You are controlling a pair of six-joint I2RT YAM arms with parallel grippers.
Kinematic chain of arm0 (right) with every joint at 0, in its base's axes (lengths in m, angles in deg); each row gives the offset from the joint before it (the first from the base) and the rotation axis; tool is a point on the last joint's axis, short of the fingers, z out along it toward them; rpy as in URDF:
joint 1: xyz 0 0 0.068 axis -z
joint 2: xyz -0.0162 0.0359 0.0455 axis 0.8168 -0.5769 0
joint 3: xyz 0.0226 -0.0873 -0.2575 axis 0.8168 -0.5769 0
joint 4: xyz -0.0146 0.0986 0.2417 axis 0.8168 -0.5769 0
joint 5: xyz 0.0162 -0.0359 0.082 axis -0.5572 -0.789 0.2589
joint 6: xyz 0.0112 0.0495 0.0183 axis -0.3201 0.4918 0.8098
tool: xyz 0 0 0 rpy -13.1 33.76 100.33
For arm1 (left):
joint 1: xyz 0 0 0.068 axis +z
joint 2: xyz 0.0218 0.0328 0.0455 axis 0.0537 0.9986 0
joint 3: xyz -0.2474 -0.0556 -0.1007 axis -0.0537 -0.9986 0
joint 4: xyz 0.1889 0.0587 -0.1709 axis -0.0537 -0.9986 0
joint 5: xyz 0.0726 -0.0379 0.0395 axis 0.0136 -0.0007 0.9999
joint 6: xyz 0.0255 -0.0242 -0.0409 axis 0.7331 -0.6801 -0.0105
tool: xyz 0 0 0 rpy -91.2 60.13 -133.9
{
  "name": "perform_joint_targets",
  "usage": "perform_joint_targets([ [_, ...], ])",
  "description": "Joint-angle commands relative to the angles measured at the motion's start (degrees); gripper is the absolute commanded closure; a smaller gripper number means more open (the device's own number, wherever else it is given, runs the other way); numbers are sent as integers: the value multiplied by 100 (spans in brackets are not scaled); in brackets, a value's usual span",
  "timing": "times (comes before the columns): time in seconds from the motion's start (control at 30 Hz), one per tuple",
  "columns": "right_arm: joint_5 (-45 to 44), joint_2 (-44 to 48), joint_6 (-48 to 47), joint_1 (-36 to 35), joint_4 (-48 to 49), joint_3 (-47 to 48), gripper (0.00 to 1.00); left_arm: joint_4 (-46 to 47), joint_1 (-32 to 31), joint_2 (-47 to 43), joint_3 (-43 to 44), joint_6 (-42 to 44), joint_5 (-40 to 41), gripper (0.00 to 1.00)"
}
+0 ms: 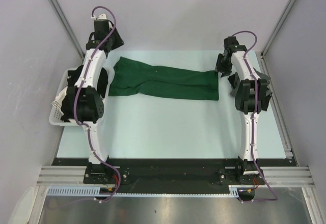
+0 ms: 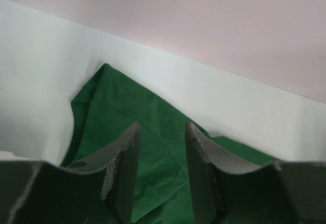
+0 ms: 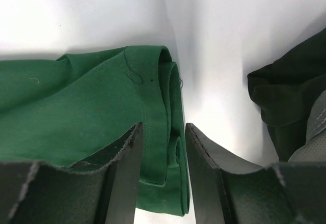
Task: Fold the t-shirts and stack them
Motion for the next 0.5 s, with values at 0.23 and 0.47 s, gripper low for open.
perform_joint_targets([
  [0.23, -121, -135, 154, -33, -296, 9, 57, -403, -86, -629, -517, 237, -291, 57],
  [0.47, -121, -258, 242, 10, -411, -44, 57, -456, -86, -849, -623, 202, -308, 57],
])
